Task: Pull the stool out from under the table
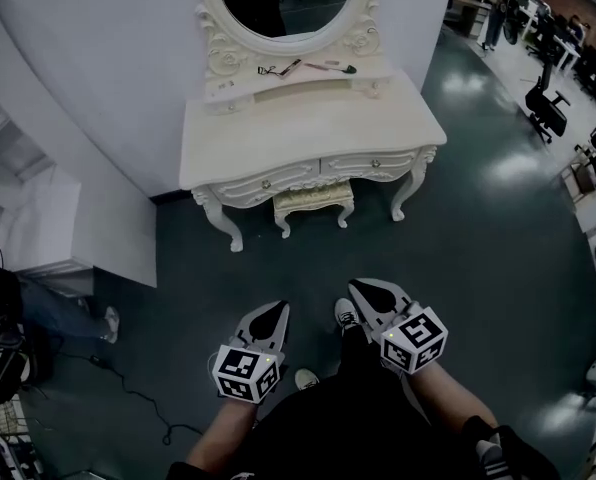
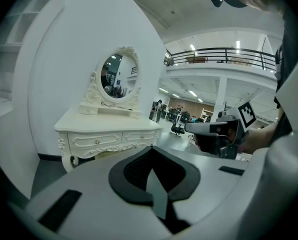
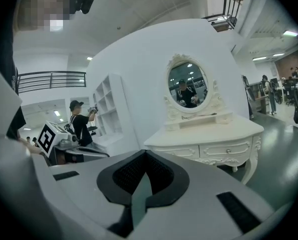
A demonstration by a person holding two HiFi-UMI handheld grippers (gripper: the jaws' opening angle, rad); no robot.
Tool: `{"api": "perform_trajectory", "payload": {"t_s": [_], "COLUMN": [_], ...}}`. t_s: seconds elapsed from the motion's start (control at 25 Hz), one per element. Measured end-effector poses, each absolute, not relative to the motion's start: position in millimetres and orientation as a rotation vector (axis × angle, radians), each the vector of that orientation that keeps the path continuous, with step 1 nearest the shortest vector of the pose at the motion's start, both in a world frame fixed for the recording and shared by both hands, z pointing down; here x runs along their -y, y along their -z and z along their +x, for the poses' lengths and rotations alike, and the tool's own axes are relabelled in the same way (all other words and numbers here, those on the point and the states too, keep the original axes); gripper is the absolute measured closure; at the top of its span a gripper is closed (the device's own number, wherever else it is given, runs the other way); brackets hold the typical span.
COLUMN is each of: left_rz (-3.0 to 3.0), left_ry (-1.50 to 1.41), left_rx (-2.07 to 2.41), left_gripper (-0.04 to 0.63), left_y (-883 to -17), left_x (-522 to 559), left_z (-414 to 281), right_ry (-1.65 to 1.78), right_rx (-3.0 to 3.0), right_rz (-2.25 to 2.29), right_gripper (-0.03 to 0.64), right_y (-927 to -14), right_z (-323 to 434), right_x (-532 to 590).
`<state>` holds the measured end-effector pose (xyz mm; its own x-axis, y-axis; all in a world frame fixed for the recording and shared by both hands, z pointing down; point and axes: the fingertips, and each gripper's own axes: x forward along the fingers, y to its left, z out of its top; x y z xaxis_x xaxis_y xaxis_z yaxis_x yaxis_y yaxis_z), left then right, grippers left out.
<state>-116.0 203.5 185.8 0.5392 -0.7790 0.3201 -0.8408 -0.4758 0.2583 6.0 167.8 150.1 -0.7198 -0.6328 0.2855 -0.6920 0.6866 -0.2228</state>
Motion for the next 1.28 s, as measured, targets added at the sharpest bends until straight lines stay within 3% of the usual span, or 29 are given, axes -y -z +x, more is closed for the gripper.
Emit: {"api": "perform_trajectory", "payload": {"t_s": [0.56,1.12,1.28], "left_rz": [2.302,2.289,2.279], "left_ry": [-0.35,-0.453,-0.474], "left_rx": [1.405,1.529,1.565], "left_gripper": [0.597,0.597,0.597], "left_y": [-254,-351,-396], "left_x": [-102,-5,13], "left_z": [-102,-101,-114], "right_ry": [-0.475,-0.529,-0.534], "right_rx": [2.691,2.637,2.646], "right_rz": [1.084,1.079,1.048], "right_gripper": [0.589,0.585,0.52], "right_y": [-206,-319,-361], "right_z": [49,68,59], "right_x": [-49,46,65]}}
